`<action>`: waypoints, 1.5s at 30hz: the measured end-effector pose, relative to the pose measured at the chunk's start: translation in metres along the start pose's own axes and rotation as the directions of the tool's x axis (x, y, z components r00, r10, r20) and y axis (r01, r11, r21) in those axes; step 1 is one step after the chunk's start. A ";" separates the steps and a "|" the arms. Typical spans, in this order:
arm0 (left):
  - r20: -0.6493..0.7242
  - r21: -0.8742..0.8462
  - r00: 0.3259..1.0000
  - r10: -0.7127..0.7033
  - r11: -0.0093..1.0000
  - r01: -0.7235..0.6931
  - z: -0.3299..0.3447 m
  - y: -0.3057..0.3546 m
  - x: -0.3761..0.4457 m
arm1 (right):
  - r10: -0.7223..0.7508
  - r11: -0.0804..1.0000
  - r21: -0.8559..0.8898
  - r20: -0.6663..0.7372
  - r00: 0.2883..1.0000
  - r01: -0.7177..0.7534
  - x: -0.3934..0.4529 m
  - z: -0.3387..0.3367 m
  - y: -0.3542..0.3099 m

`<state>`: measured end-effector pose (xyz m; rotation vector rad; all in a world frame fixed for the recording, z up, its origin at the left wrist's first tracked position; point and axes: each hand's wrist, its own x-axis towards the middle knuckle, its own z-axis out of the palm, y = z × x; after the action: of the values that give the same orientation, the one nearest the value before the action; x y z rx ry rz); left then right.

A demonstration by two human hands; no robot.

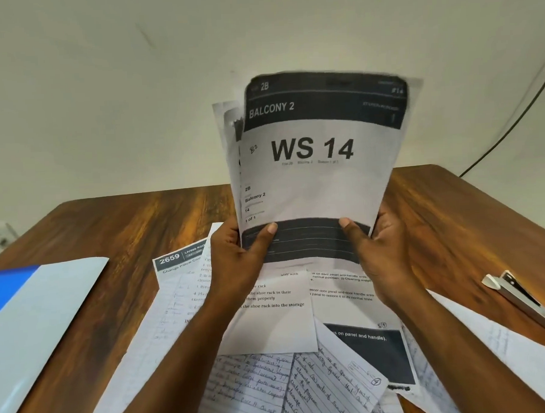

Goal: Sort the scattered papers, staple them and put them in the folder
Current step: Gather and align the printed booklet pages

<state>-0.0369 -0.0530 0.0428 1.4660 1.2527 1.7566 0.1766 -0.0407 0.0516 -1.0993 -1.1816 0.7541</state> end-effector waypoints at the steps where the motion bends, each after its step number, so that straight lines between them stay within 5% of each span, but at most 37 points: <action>1: 0.017 -0.014 1.000 -0.005 1.000 0.005 0.000 -0.002 0.000 | 0.010 1.000 -0.009 -0.005 1.000 -0.010 -0.001 0.001 0.002; 9: 0.038 -0.131 0.980 -0.194 0.972 0.197 -0.002 -0.005 0.002 | 0.037 0.990 0.133 0.019 0.999 -0.039 0.006 -0.008 -0.001; 14: 0.123 -0.175 0.953 -0.277 0.939 0.295 0.003 -0.010 -0.007 | 0.070 0.996 0.048 0.066 0.995 -0.073 0.005 -0.005 0.014; 21: 0.093 -0.080 0.952 -0.291 0.951 0.298 0.003 -0.014 -0.007 | 0.140 0.989 -0.068 0.164 0.976 -0.130 0.005 -0.006 0.027; 29: 0.086 0.126 0.980 -0.179 0.978 0.167 -0.016 0.013 0.018 | 0.134 0.987 0.056 0.193 0.972 -0.148 0.012 -0.019 0.004; 33: 0.034 0.264 0.992 -0.121 0.959 0.107 -0.030 0.030 0.031 | 0.141 0.974 -0.211 0.269 0.953 -0.084 0.013 -0.024 -0.008; 38: -0.003 0.319 0.991 -0.130 0.940 0.124 -0.044 0.042 0.038 | 0.159 0.683 -0.656 0.563 0.811 0.322 -0.037 -0.018 -0.037; 42: -0.025 0.380 0.990 -0.142 0.914 0.141 -0.065 0.047 0.025 | 0.474 0.450 -0.747 0.664 0.578 0.490 -0.122 -0.015 -0.039; 45: -0.012 0.398 0.978 -0.211 0.896 0.198 -0.083 0.042 0.008 | 0.431 0.287 -0.696 0.708 0.560 0.658 -0.172 -0.009 -0.002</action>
<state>-0.1111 -0.0908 0.0846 1.4994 1.7557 1.3883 0.1415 -0.2003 -0.0041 -1.6230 -2.8628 0.2588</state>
